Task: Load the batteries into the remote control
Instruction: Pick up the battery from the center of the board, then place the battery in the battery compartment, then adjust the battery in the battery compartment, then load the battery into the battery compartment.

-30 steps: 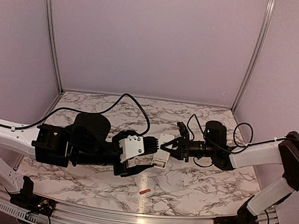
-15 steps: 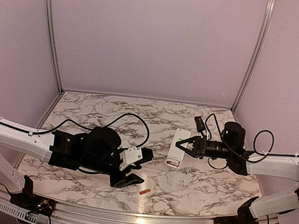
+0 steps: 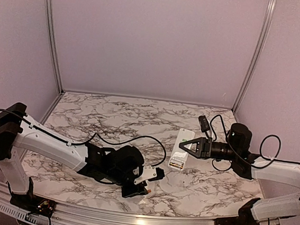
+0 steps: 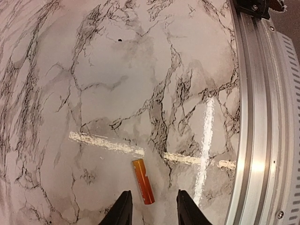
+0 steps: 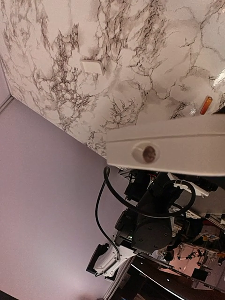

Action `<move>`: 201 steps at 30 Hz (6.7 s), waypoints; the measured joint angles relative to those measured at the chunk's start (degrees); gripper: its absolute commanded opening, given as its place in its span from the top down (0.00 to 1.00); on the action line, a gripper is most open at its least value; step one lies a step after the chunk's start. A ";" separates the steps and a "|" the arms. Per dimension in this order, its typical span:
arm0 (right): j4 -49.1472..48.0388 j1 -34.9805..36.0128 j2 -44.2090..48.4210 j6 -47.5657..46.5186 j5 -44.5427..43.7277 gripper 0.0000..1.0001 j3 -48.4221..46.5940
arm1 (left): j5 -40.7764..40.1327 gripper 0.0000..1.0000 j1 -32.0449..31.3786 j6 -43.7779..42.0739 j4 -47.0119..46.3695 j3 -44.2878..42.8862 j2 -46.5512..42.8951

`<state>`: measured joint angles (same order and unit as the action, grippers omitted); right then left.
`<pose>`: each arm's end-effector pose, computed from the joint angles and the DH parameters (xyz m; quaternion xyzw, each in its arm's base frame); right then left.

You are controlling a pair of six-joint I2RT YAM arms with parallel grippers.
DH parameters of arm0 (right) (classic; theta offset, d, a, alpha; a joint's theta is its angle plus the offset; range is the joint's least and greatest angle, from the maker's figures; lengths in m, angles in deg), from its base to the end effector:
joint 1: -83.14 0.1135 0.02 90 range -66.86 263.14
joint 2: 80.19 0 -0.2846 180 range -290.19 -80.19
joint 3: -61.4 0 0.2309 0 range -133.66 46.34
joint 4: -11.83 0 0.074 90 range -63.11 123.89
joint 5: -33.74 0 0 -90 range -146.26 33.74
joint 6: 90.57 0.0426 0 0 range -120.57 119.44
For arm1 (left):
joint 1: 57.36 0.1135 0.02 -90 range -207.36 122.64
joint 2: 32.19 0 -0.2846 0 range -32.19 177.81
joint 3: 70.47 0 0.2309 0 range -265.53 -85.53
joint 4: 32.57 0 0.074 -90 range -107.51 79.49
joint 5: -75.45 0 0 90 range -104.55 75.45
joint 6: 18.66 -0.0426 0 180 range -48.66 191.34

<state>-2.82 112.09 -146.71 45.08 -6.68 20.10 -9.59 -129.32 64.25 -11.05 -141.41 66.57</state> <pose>0.1728 0.1326 0.2575 -0.1637 0.7299 0.6081 0.2660 0.1028 -0.3277 0.1987 0.6078 0.7131 -0.2204 0.2712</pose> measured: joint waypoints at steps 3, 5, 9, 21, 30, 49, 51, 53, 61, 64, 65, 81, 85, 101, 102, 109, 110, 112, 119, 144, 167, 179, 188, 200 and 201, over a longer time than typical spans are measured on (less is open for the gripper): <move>0.22 0.00 0.02 -0.24 0.07 1.00 0.00 | -0.09 0.67 -0.13 -0.22 -0.13 -2.21 2.73; 0.33 -0.13 0.02 -0.26 0.15 1.00 0.00 | -0.11 0.67 -0.15 -0.26 -0.20 -2.54 3.76; -0.63 -2.49 0.02 0.87 1.20 1.00 0.31 | -0.46 0.69 -0.15 -0.44 -0.09 -2.54 5.33; -4.55 -6.05 -0.07 4.50 4.00 1.00 2.82 | -2.36 0.85 -0.26 -1.01 0.46 -3.93 9.29; -5.73 -6.08 -2.49 5.20 4.22 1.00 2.82 | -5.51 1.00 -0.26 -1.40 2.49 -5.14 9.38; -26.80 5.05 -17.31 16.85 3.87 1.00 2.82 | -10.40 1.00 -2.27 -10.56 23.91 -19.39 -9.29; -28.61 5.97 -18.34 17.97 3.78 1.00 2.82 | -11.17 1.00 -2.84 -11.41 25.49 -20.13 -8.24; -29.97 6.82 -18.93 19.02 3.32 1.00 2.82 | -11.93 1.00 -3.32 -11.96 27.02 -20.79 -7.06; -31.10 9.60 -20.98 20.17 1.42 1.00 2.60 | -14.62 1.00 -4.79 -13.97 31.01 -23.15 -3.87; -31.17 10.23 -22.08 20.37 0.79 1.00 2.47 | -15.37 1.00 -5.03 -14.40 32.02 -24.09 -3.67; -31.17 10.43 -22.36 20.39 0.59 1.00 2.45 | -15.65 1.00 -5.09 -14.58 32.26 -24.55 -3.50; -32.54 11.96 -24.63 22.01 -0.66 1.00 1.27 | -17.73 0.96 -6.60 -16.37 33.66 -27.30 0.76; -33.64 12.37 -25.35 22.64 -0.66 1.00 1.27 | -18.56 0.96 -6.84 -16.55 33.64 -27.63 1.33; -36.06 13.60 -27.36 24.72 -1.20 1.00 0.83 | -20.22 0.75 -7.48 -17.92 33.64 -28.50 2.69; -36.26 13.60 -27.36 24.74 -1.14 1.00 0.83 | -20.50 0.73 -7.52 -17.99 33.59 -28.52 2.73; -36.39 13.60 -27.36 24.90 -1.18 1.00 0.83 | -21.29 0.60 -7.61 -17.31 33.18 -28.72 2.69; -36.68 13.60 -27.36 24.94 -1.18 1.00 0.83 | -21.38 0.59 -7.61 -17.05 32.96 -28.65 2.45; -37.59 13.60 -27.36 25.16 -1.14 1.00 0.83 | -21.44 0.59 -7.61 -16.50 32.24 -28.20 1.60; -39.91 13.60 -27.34 25.49 -1.09 1.00 0.76 | -18.51 0.66 -6.19 -12.37 24.46 -19.43 -10.34; -39.63 13.60 -26.47 25.70 -1.73 1.00 0.55 | -9.60 0.99 -0.42 -4.04 20.96 -13.99 -11.21; -39.15 13.60 -26.34 25.70 -1.64 1.00 -0.11 | -6.23 0.98 -0.46 -5.14 21.00 -14.88 -9.27; -37.99 12.72 -23.76 25.05 -1.33 1.00 -0.11 | -6.47 0.71 1.79 -2.21 20.02 -13.57 -10.84; -30.84 11.85 -18.47 21.35 -5.57 1.00 -0.20 | -6.99 0.61 4.15 5.53 11.47 -5.95 -19.02; -26.69 11.80 -17.27 21.00 -12.50 1.00 -0.20 | -4.87 0.69 4.15 20.85 5.90 -9.79 -12.92; -26.69 11.80 -17.27 21.20 -12.66 1.00 -0.20 | -4.85 0.71 4.15 21.86 6.32 -10.75 -11.91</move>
<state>-29.51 123.89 -163.97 66.28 -19.33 19.90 -14.45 -125.17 86.10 -4.73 -152.16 54.66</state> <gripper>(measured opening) 0.139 0.331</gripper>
